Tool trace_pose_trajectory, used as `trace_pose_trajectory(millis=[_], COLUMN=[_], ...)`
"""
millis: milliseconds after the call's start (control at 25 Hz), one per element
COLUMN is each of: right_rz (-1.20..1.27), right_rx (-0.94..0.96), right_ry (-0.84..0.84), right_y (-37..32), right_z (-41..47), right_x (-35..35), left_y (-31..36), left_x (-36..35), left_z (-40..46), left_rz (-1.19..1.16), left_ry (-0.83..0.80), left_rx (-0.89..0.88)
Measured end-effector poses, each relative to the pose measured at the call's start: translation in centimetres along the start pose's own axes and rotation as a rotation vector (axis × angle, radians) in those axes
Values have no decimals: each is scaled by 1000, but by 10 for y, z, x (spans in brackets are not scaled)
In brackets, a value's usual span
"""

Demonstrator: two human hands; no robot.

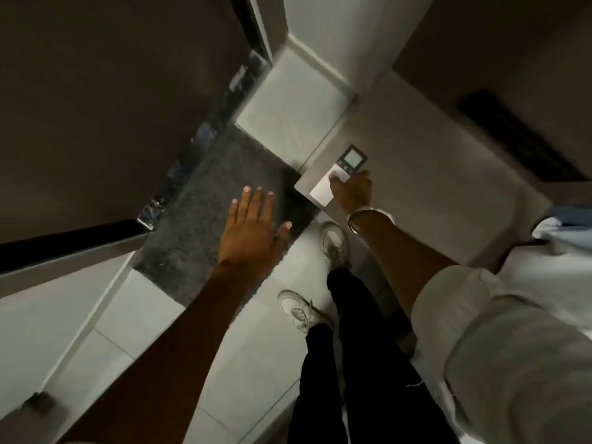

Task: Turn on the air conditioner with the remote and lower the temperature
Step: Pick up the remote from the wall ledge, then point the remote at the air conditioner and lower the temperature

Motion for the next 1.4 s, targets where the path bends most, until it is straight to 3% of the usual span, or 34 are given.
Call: trace_pose_trajectory(millis=[280,440,560,720,1040,1160,1400], right_rz=[-35,347,551,705,511,446,458], right_rx=[-184,-139,-48,257,1138,1422,1791], right_ry=[199,-87,-321,-648,-880,-889,-944], right_y=[2,-16,-65,-174,-401,-448,-484], right_z=[47,4,-80,-215,-563,-692,-873], right_x=[-31,-27,-4,35,149,186,236], left_y=[-6,-8,-5,-20,-73,-81,-83], left_x=[-41,6,86,223,486,553,622], left_z=[44,10,-37,-127,-415,-521,-652], left_rz=[-16,-37,-47,-32,259,336,491], left_ry=[68,102,258,596,1380,1655,1938], left_rx=[-2,57,35,57,167,230,280])
Point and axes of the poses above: each hand's wrist, its own z-axis towards the middle knuckle, its own x-axis out of the back of the hand, y = z × x, the point moved 8 cm from there along z, towards the middle knuckle, and after that the axes turned 1 degree about -z, right-handed, at the moved point
